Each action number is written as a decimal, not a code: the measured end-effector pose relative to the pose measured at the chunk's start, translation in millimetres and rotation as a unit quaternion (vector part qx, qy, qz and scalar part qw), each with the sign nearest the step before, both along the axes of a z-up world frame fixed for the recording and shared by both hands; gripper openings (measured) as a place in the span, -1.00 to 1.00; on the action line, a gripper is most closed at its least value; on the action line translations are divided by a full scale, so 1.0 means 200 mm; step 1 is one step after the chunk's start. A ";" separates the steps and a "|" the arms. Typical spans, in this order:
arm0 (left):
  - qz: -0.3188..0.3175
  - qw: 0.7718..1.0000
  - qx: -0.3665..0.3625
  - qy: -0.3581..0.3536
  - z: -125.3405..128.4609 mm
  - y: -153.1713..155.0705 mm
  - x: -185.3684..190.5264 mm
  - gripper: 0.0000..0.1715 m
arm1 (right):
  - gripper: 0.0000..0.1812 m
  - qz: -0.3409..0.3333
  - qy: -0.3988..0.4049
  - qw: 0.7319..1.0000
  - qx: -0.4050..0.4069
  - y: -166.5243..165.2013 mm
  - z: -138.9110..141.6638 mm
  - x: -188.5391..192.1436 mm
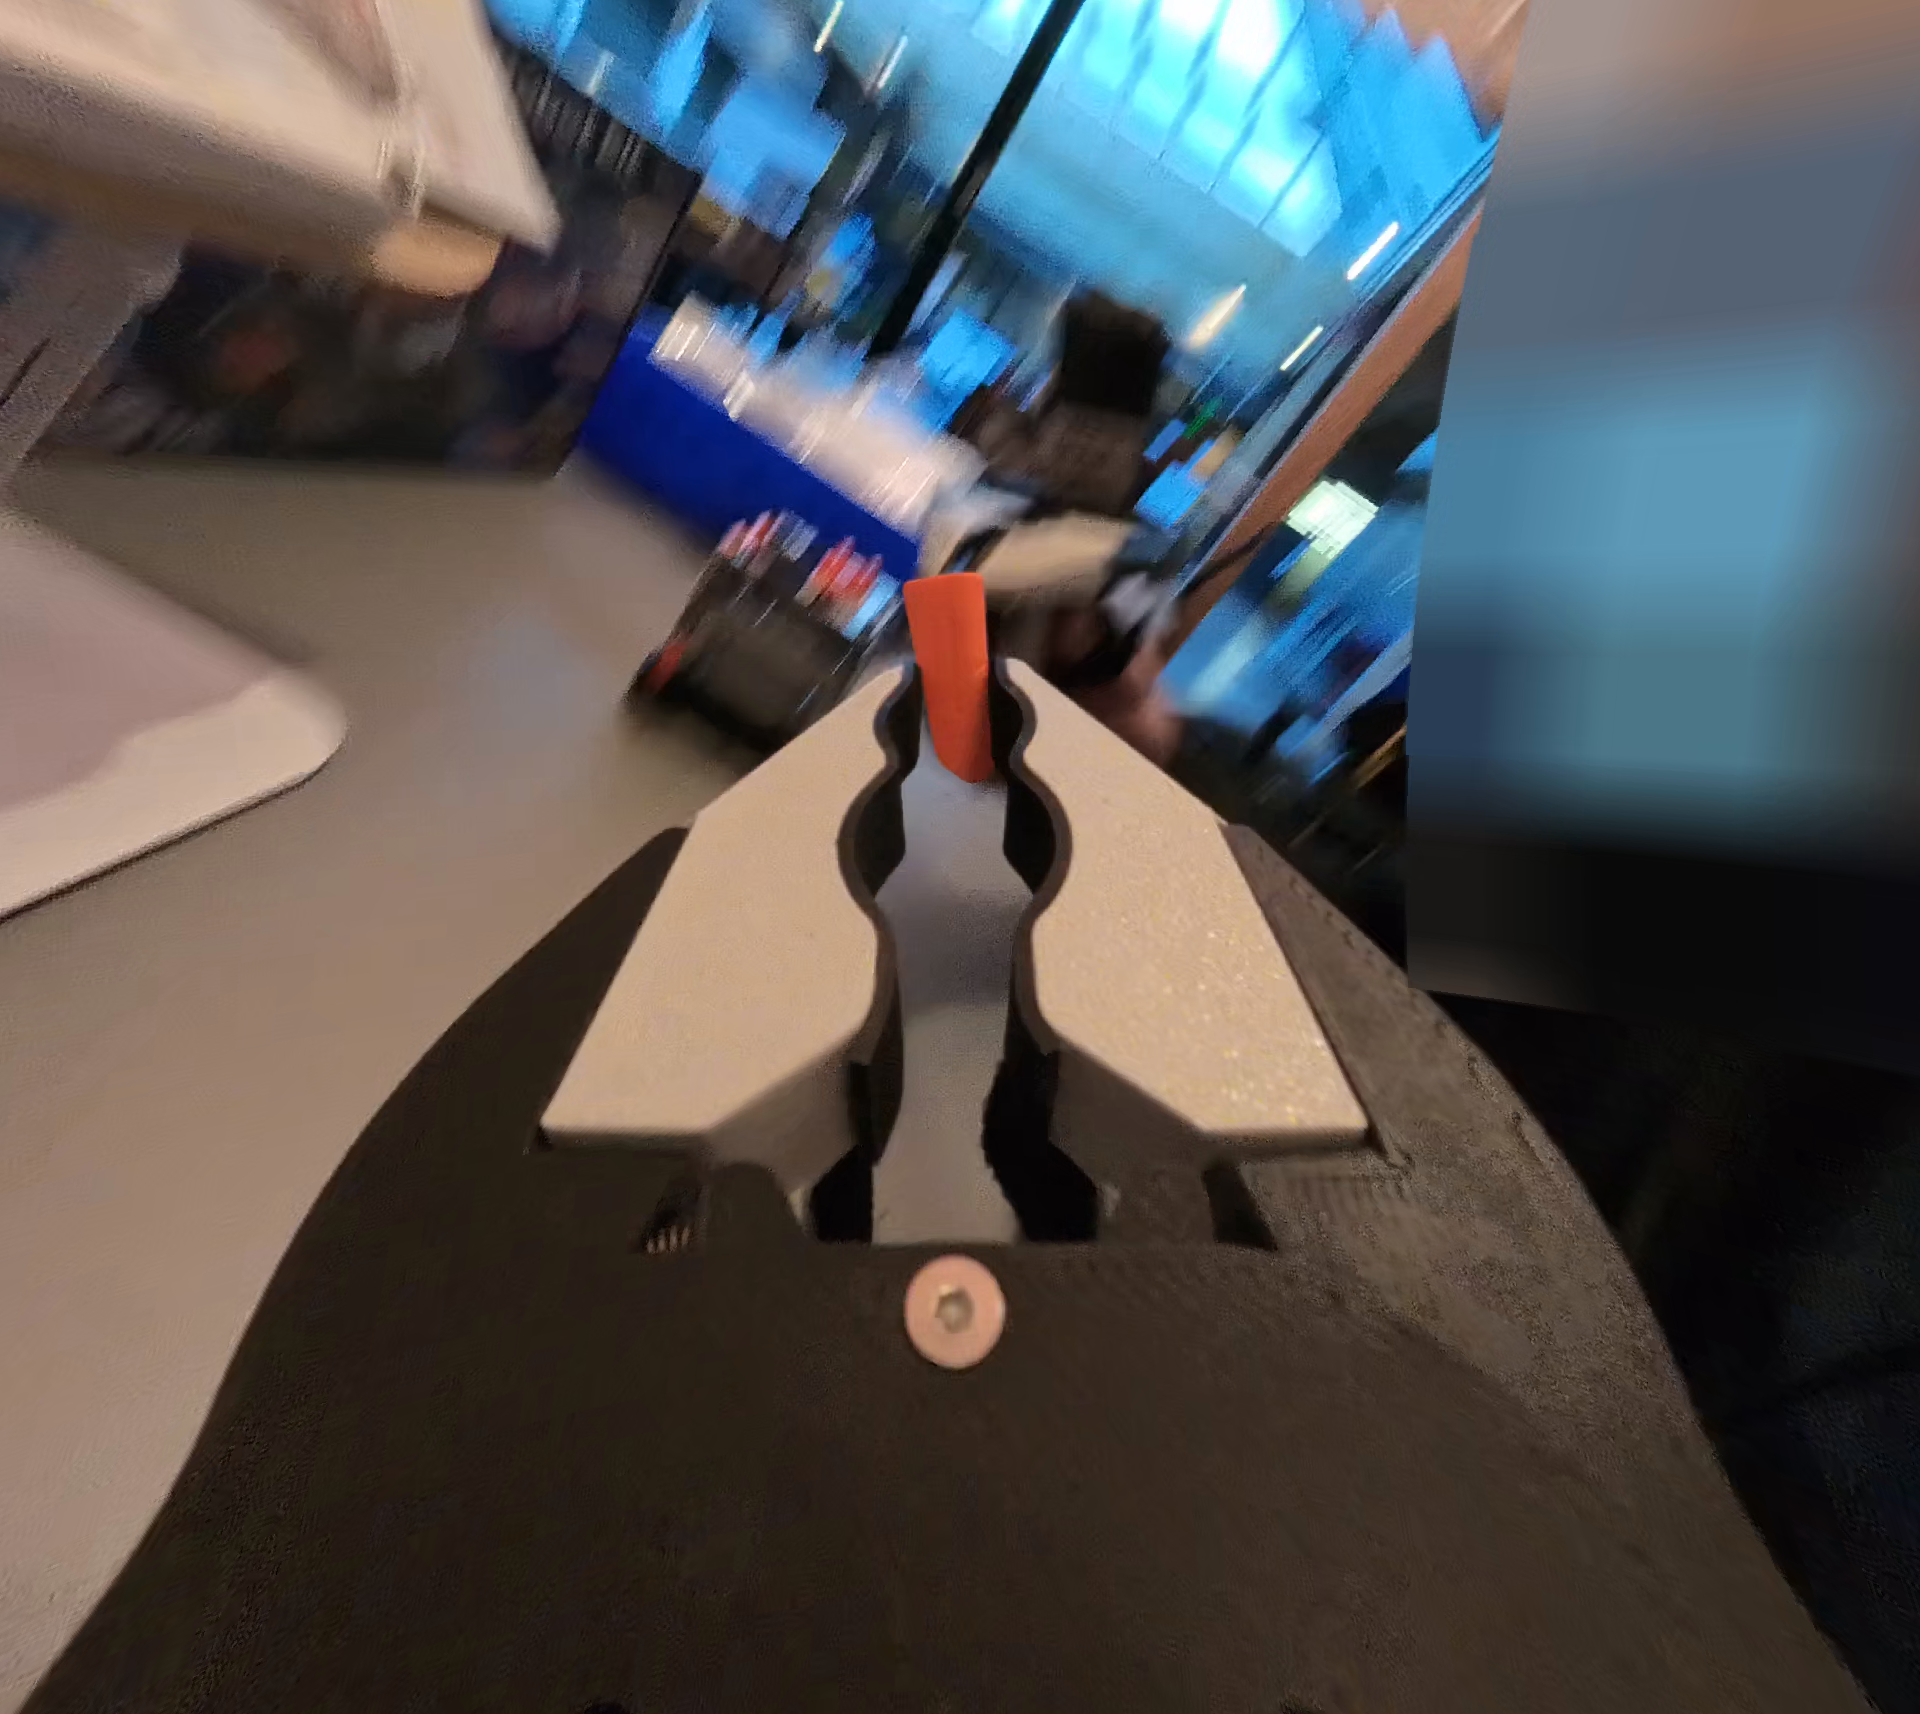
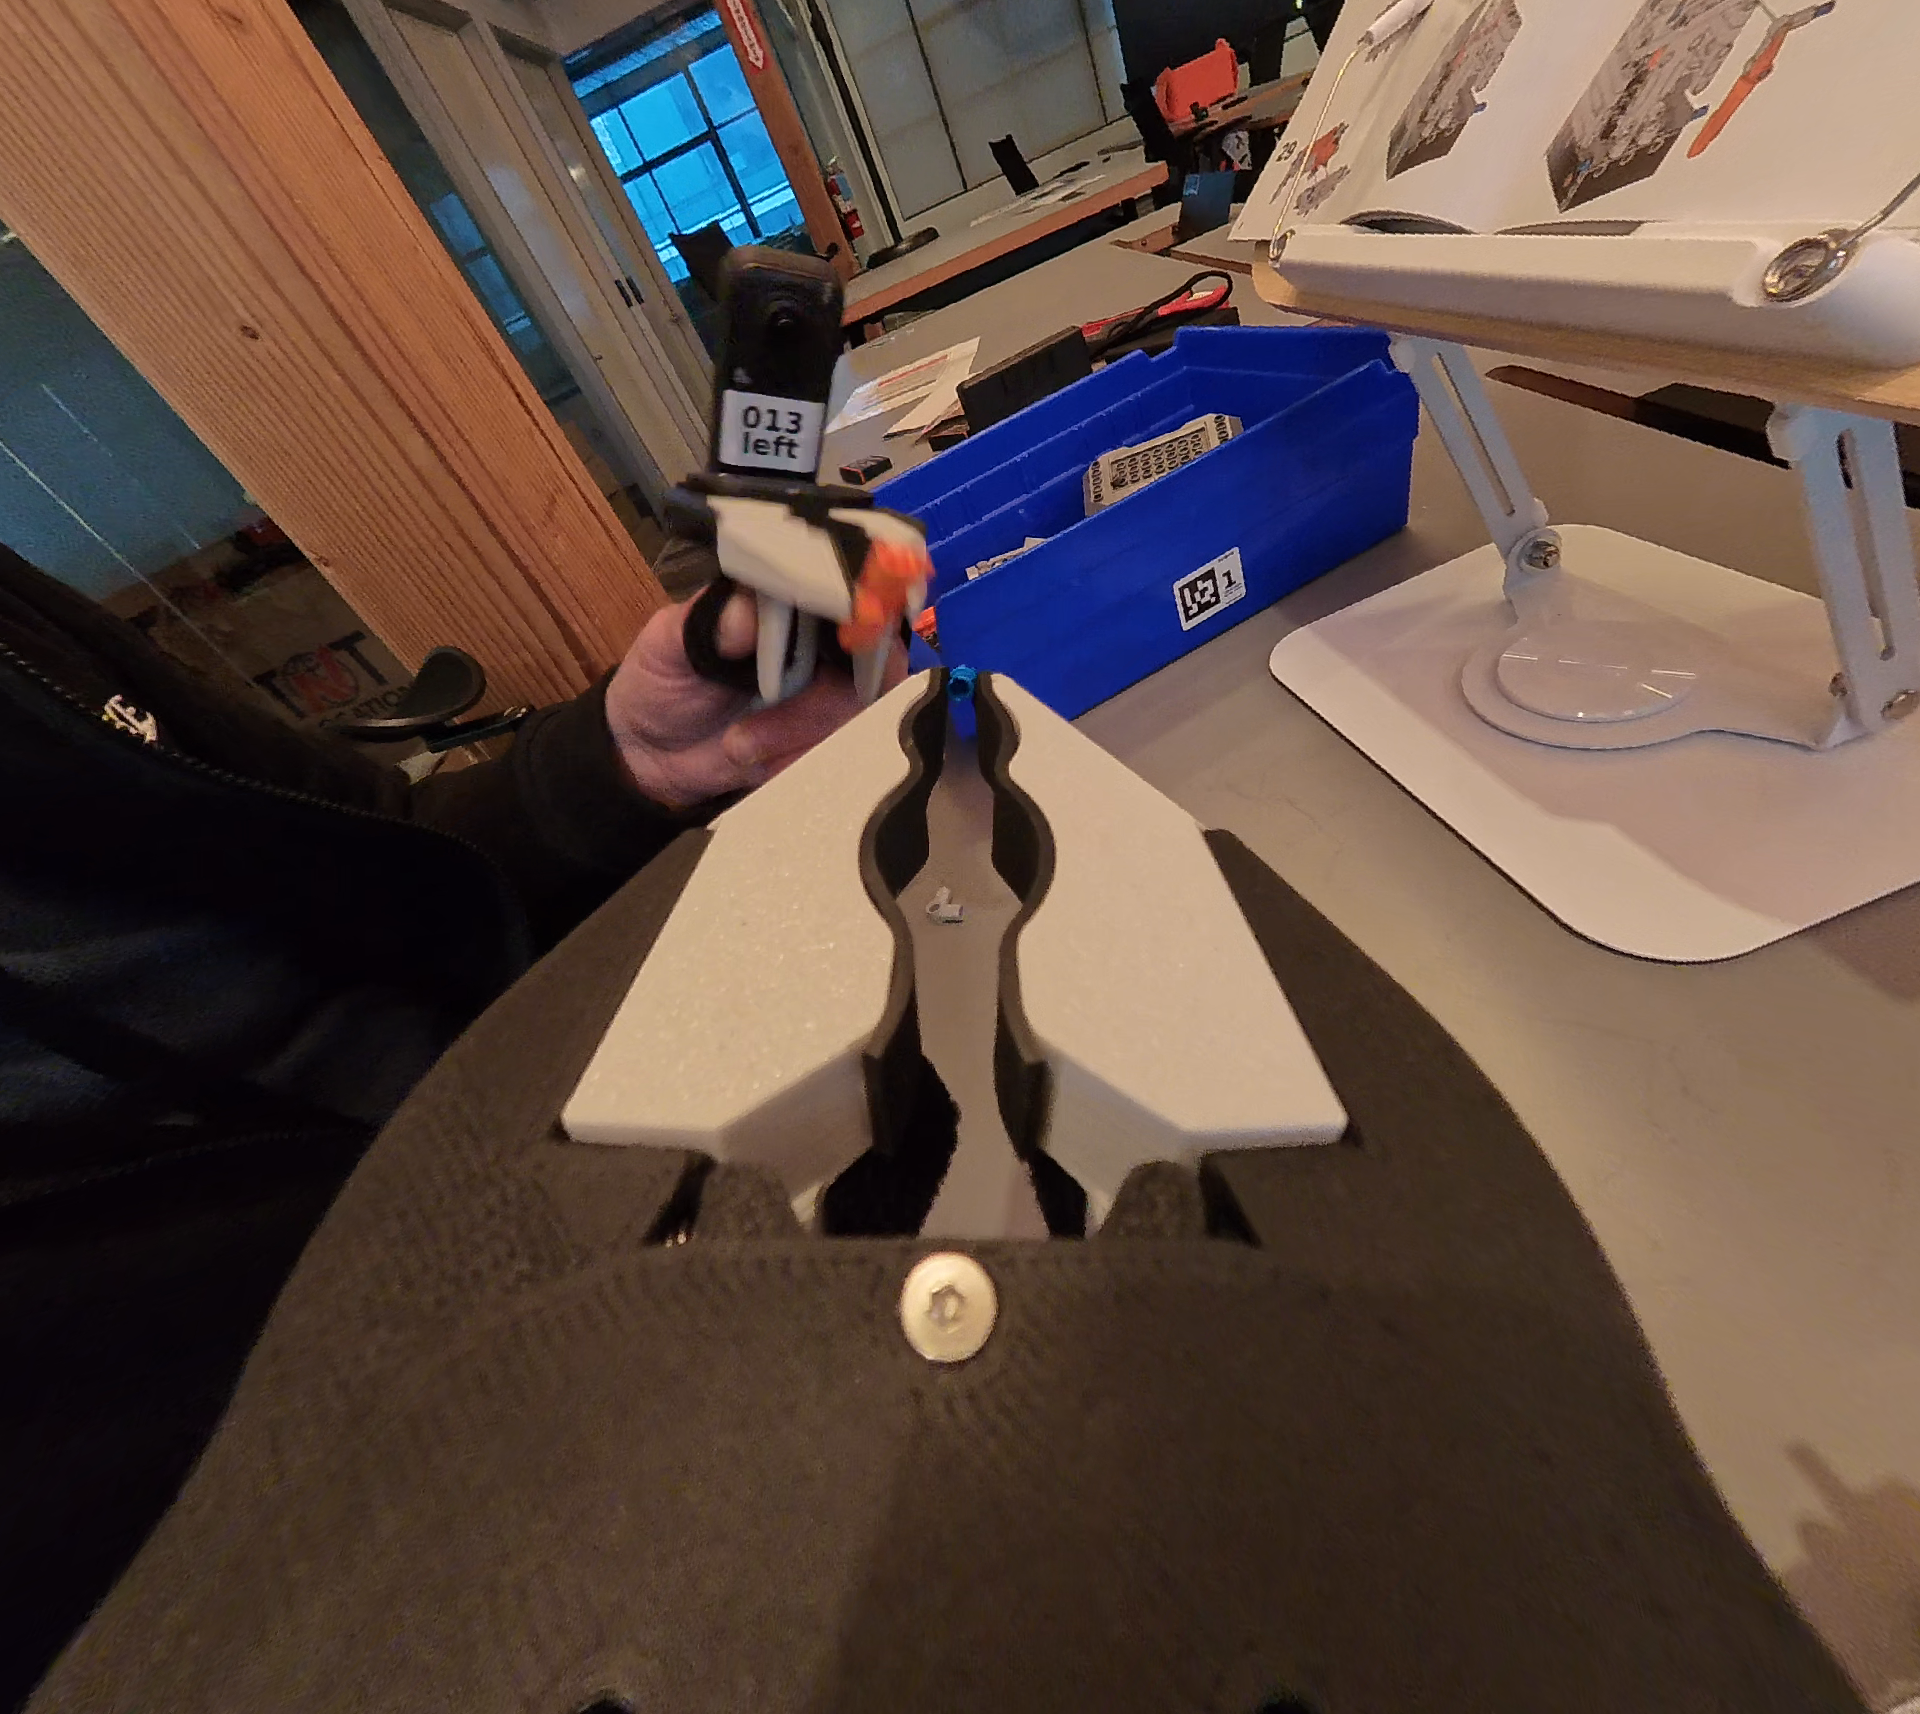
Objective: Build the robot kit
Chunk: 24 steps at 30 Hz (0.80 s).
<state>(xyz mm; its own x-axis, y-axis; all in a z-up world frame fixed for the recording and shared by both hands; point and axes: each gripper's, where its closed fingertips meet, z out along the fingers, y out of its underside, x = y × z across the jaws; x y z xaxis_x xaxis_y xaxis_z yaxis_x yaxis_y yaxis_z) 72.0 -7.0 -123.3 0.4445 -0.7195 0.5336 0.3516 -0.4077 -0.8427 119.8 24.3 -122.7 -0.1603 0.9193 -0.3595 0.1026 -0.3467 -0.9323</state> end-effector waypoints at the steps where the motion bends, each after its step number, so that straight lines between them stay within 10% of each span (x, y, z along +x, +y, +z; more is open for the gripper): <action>1: 0.006 0.997 -0.019 0.074 -0.10 0.00 0.03 -0.88 | -0.97 -0.002 -0.001 1.000 0.000 0.00 0.00 0.00; 6: 0.041 0.912 -0.080 0.400 -0.56 0.00 0.01 -0.87 | -0.97 -0.006 -0.018 1.000 0.010 0.01 -0.04 -0.02; 13: 0.040 0.837 -0.127 0.531 -0.82 -0.03 -0.06 -0.86 | -0.97 -0.007 -0.036 0.999 0.013 0.02 -0.10 -0.03; 19: 0.045 0.826 -0.131 0.547 -0.84 -0.03 -0.08 -0.58 | -0.97 -0.008 -0.042 0.999 0.013 0.02 -0.12 -0.04; 24: 0.058 0.865 -0.067 0.495 -0.55 -0.07 -0.09 -0.69 | -0.97 -0.004 -0.046 0.999 0.018 0.02 -0.14 -0.05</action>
<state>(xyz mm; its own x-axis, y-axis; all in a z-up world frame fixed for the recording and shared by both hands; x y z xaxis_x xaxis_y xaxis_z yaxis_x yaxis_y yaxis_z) 53.1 -21.0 -233.5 0.7957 -0.6011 -0.0742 -0.4696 -0.5349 -0.7024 110.5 27.6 -149.8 -0.1199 0.9328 -0.3398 0.1852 -0.3152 -0.9308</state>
